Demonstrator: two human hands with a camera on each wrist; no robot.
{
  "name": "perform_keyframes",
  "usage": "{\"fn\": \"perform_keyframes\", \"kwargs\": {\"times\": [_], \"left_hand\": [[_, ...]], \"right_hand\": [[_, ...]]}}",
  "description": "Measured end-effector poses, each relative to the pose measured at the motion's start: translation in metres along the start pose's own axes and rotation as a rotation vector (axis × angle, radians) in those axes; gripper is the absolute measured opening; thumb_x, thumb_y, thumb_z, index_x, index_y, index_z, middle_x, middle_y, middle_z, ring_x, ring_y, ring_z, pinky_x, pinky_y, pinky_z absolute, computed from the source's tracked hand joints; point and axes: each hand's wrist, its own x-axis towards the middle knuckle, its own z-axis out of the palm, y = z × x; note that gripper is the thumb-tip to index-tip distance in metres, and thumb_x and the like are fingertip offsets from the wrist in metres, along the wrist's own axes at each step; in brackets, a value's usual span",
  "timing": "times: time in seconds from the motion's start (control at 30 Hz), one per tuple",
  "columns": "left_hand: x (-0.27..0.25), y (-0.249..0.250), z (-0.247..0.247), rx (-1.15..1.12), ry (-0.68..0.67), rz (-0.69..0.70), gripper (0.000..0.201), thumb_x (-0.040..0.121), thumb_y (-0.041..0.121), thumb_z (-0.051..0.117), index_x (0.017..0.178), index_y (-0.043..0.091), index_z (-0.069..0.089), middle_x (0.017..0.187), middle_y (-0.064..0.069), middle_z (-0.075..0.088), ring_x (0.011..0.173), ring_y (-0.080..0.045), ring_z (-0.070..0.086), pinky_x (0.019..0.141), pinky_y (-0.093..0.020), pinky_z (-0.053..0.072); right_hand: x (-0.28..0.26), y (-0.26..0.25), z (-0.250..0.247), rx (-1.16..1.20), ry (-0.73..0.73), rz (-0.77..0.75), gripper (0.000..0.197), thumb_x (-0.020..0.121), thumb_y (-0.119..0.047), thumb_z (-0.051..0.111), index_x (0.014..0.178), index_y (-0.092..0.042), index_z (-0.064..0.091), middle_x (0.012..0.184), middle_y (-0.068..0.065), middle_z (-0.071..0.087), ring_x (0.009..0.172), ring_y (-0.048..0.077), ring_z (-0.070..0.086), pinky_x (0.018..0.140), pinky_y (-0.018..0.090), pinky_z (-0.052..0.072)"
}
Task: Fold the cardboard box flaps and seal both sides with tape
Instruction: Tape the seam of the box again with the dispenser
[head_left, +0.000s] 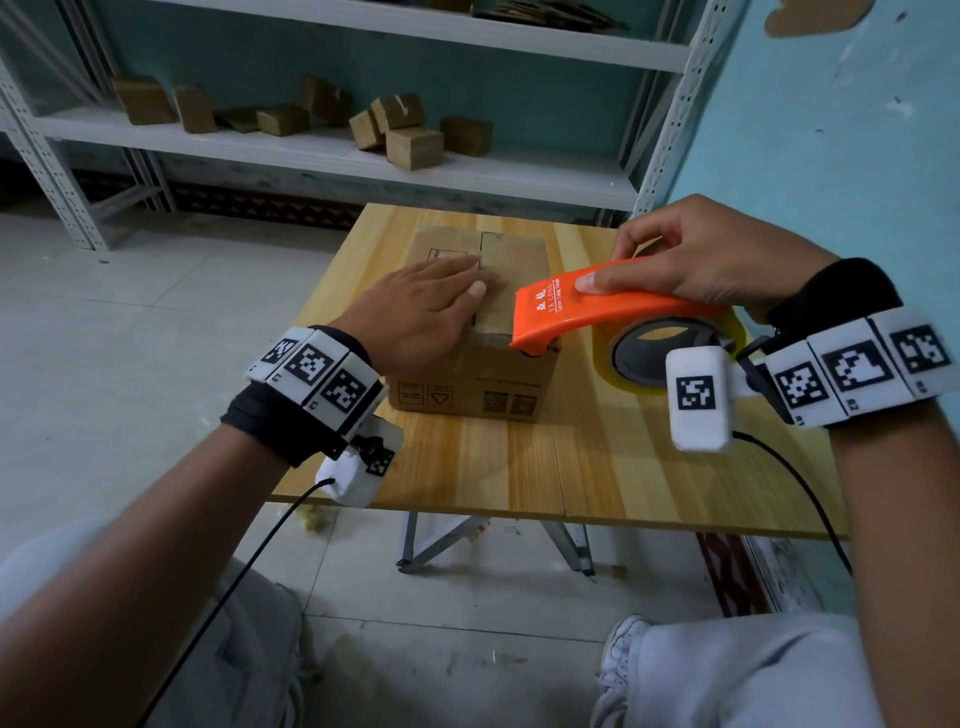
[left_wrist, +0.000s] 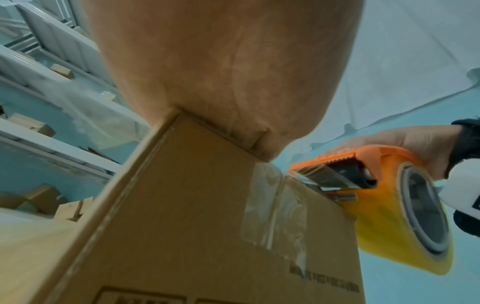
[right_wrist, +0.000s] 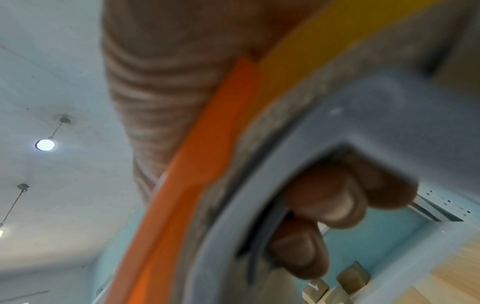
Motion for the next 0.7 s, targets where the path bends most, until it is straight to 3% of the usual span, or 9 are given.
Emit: {"fn": "perform_keyframes", "kwargs": {"times": [0.13, 0.33, 0.47, 0.63, 0.7], "left_hand": [[-0.001, 0.000, -0.006, -0.063, -0.025, -0.010, 0.045, 0.104, 0.038, 0.023, 0.147, 0.032, 0.034, 0.156, 0.011, 0.025, 0.146, -0.010, 0.012, 0.116, -0.030, 0.006], [0.001, 0.003, -0.003, 0.084, -0.004, 0.035, 0.047, 0.103, 0.040, 0.025, 0.147, 0.028, 0.032, 0.155, 0.004, 0.029, 0.145, -0.016, 0.019, 0.117, -0.036, 0.015], [0.000, 0.012, 0.001, 0.126, -0.045, 0.115, 0.048, 0.105, 0.037, 0.021, 0.151, 0.026, 0.021, 0.158, 0.006, 0.021, 0.146, -0.008, 0.009, 0.112, -0.019, -0.003], [0.001, 0.004, 0.000, 0.308, -0.134, 0.246, 0.085, 0.078, 0.055, -0.010, 0.152, 0.019, 0.012, 0.160, -0.001, 0.013, 0.148, -0.014, 0.003, 0.121, -0.036, 0.003], [0.002, 0.006, -0.001, 0.351, -0.128, 0.251, 0.079, 0.085, 0.053, -0.006, 0.152, 0.018, 0.013, 0.160, -0.002, 0.012, 0.148, -0.016, 0.002, 0.121, -0.033, -0.001]], "right_hand": [[0.000, -0.001, 0.000, 0.006, -0.002, 0.000, 0.038, 0.076, -0.057, 0.069, 0.084, -0.020, 0.067, 0.086, -0.003, 0.065, 0.076, 0.010, 0.059, 0.063, 0.026, 0.044], [0.002, -0.006, 0.003, -0.012, 0.001, -0.014, 0.039, 0.075, -0.057, 0.070, 0.084, -0.020, 0.069, 0.083, -0.005, 0.064, 0.074, 0.008, 0.058, 0.060, 0.024, 0.041], [0.004, -0.007, 0.003, -0.003, -0.001, -0.015, 0.038, 0.075, -0.057, 0.070, 0.084, -0.020, 0.069, 0.084, -0.005, 0.065, 0.076, 0.008, 0.059, 0.062, 0.024, 0.043], [0.004, -0.006, 0.005, 0.008, 0.000, -0.008, 0.038, 0.075, -0.057, 0.070, 0.085, -0.021, 0.068, 0.087, -0.005, 0.064, 0.079, 0.010, 0.059, 0.064, 0.026, 0.045], [0.004, -0.006, 0.005, 0.005, -0.001, -0.006, 0.039, 0.075, -0.058, 0.070, 0.085, -0.021, 0.068, 0.087, -0.005, 0.064, 0.080, 0.010, 0.059, 0.066, 0.027, 0.046]]}}
